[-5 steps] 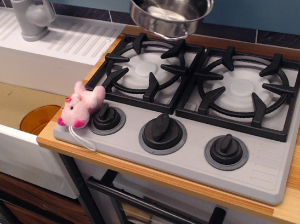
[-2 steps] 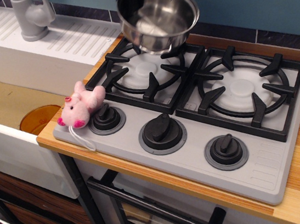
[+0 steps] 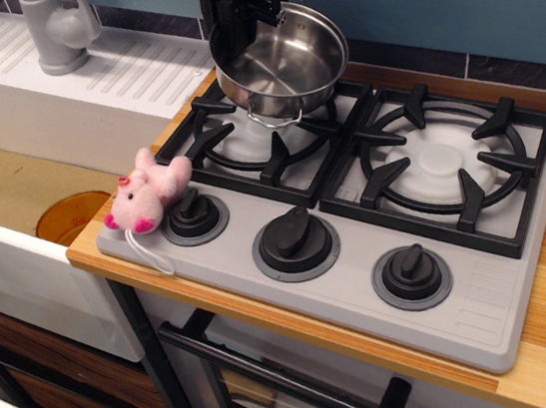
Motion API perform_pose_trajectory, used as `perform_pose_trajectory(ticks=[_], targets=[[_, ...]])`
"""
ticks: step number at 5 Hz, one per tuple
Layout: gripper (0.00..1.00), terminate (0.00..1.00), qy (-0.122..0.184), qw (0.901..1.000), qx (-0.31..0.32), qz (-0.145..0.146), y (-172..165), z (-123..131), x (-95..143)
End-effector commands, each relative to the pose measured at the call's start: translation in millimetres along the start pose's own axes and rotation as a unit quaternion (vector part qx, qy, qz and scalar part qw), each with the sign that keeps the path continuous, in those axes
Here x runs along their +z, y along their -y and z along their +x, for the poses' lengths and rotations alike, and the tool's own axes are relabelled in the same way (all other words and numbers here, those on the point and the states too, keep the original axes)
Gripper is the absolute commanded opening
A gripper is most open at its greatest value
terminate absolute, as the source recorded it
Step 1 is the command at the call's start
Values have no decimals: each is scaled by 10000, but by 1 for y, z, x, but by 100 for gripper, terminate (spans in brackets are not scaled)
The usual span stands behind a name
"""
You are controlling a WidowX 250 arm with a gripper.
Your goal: Put pan on stove and put stuffedpig in pan
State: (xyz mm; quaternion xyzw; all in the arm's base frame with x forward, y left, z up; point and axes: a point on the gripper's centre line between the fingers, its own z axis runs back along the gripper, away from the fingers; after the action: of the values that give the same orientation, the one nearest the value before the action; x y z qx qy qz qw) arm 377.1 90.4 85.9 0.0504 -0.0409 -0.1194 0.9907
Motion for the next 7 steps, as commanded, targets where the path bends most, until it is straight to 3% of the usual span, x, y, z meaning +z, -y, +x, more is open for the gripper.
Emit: perform_pose_trajectory(ticks=[1, 3, 6, 7], targets=[[100, 0, 315, 9994, -131, 47, -8, 7, 1], [100, 0, 444, 9989, -134, 34, -4, 11, -7], [100, 0, 258, 9991, -252, 201, 12, 10, 39], [100, 0, 258, 9991, -252, 201, 12, 10, 39]])
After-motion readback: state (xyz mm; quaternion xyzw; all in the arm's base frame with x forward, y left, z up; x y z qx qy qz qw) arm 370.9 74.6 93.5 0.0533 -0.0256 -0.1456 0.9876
